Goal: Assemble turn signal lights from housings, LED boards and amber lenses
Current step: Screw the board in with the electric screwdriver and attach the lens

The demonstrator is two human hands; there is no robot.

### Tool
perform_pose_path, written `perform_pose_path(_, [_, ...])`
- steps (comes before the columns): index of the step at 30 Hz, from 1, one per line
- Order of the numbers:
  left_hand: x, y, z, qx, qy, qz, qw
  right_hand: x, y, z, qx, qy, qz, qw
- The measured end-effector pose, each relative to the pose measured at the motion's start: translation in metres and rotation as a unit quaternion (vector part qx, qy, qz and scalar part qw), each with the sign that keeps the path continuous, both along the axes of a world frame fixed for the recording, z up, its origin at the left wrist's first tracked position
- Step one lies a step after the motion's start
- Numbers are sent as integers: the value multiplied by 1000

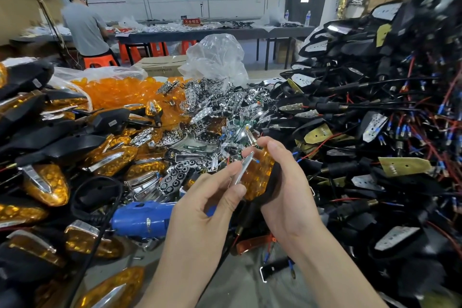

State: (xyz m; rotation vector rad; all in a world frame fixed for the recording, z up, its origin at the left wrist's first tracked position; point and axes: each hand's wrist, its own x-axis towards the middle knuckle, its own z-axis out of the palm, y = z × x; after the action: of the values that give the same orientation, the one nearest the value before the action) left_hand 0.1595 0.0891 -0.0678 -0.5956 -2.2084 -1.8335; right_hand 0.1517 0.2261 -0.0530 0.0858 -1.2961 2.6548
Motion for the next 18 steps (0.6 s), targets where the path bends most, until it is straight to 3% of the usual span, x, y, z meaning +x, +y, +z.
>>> perform_pose_path(8, [-1, -1, -3, -59, 48, 11, 997, -2, -1, 2, 30, -15, -16, 999])
perform_pose_path(18, [6, 9, -5, -91, 65, 38, 993, -1, -4, -2, 86, -20, -115, 989])
